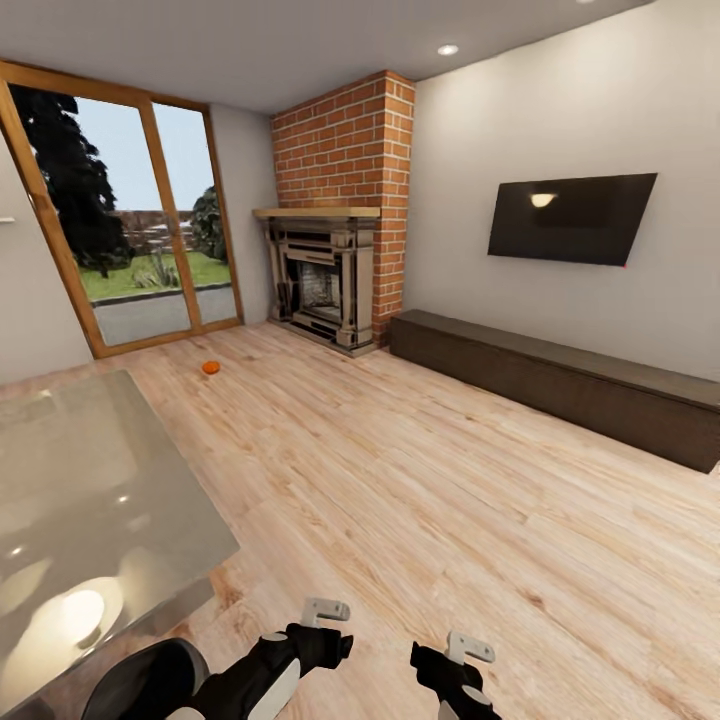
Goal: Place each of the two pumpkins and all three candles from the living room inside a cabinet in the living room (use any cabinet), then make sure every cabinet is closed, and position the cauldron so it is next to a table in the living room.
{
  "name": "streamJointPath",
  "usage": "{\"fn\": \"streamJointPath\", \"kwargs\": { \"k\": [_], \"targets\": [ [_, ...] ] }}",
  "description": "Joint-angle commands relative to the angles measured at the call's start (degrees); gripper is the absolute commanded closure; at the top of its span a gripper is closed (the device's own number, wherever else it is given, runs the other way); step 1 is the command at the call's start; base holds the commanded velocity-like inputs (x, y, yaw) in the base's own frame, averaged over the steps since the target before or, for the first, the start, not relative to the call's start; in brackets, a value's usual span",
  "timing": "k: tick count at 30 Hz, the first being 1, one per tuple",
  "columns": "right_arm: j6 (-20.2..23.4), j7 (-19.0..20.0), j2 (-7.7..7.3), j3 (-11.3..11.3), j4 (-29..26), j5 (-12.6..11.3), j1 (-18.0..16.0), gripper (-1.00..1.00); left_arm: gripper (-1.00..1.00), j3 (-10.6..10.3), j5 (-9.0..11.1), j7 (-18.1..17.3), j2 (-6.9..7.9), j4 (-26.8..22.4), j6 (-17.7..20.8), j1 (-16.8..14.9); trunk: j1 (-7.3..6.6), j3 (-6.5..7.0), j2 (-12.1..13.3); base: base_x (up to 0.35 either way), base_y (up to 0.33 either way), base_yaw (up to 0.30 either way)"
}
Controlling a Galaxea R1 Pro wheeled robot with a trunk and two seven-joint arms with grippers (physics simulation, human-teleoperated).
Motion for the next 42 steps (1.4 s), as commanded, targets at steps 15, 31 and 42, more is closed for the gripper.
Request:
{"fn": "streamJointPath", "kwargs": {
  "k": [15, 31, 42],
  "targets": [
    [-0.29, -0.33, -0.03, 0.46, 0.06, -0.61, -0.03, -1.00, -1.00, -0.39, 0.47, 0.32, 0.05, -0.09, 0.17, -0.05, -0.01, 0.30, -0.03, 0.000, 0.000, -0.095],
    [-0.32, -0.60, -0.03, 0.46, 0.06, -0.61, -0.01, -1.00, -1.00, -0.56, 0.17, 0.40, -0.04, 0.00, 0.25, -0.05, -0.01, 0.71, -0.03, 0.000, 0.000, -0.120],
    [-0.34, -0.60, -0.03, 0.46, 0.06, -0.65, 0.00, -1.00, -1.00, -0.74, 0.07, 0.49, -0.04, 0.38, 0.26, -0.05, -0.01, 1.14, -0.03, 0.224, 0.000, -0.187]
  ]
}}
